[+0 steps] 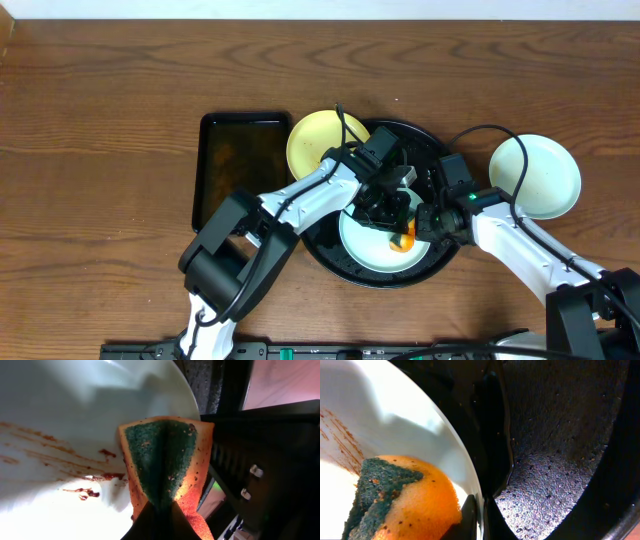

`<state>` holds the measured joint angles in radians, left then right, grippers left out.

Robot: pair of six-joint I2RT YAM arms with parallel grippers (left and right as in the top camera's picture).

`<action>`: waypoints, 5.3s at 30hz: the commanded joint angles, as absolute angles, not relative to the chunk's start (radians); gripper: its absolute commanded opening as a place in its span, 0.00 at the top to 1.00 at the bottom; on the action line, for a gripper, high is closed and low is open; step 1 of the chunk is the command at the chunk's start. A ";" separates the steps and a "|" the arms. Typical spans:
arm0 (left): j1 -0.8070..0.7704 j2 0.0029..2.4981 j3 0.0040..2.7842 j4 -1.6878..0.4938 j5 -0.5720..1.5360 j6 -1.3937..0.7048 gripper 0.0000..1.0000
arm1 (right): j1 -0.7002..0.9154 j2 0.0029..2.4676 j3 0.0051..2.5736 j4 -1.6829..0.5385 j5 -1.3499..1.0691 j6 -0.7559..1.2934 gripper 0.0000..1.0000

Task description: Clean dirty plates on tray and stack at the side

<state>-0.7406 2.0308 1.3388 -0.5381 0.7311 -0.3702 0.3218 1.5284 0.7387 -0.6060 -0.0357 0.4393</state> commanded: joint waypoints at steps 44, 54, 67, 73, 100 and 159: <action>-0.553 1.655 1.331 -0.746 0.219 -0.398 0.92 | 0.304 1.544 0.722 -0.617 0.056 0.430 0.92; -0.464 1.576 1.331 -0.876 -0.005 -0.398 0.93 | 0.308 1.544 0.711 -0.600 -0.014 0.432 0.99; -0.448 1.576 1.330 -0.890 -0.009 -0.398 0.93 | 0.230 1.360 0.799 -0.556 0.130 0.226 0.99; -0.448 1.576 1.330 -0.890 -0.009 -0.398 0.93 | 0.230 1.202 0.799 -0.514 0.220 0.041 0.99; -0.448 1.576 1.330 -0.890 -0.009 -0.398 0.93 | 0.228 1.586 0.723 -0.574 -0.108 0.348 0.79; -0.448 1.576 1.330 -0.900 -0.009 -0.403 0.93 | 0.092 1.309 0.739 -0.442 -0.059 0.173 0.99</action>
<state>-0.4522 1.5990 1.3300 -0.8948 0.0113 -0.4145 0.0990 1.3502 0.7380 -0.4446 -0.1379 0.2203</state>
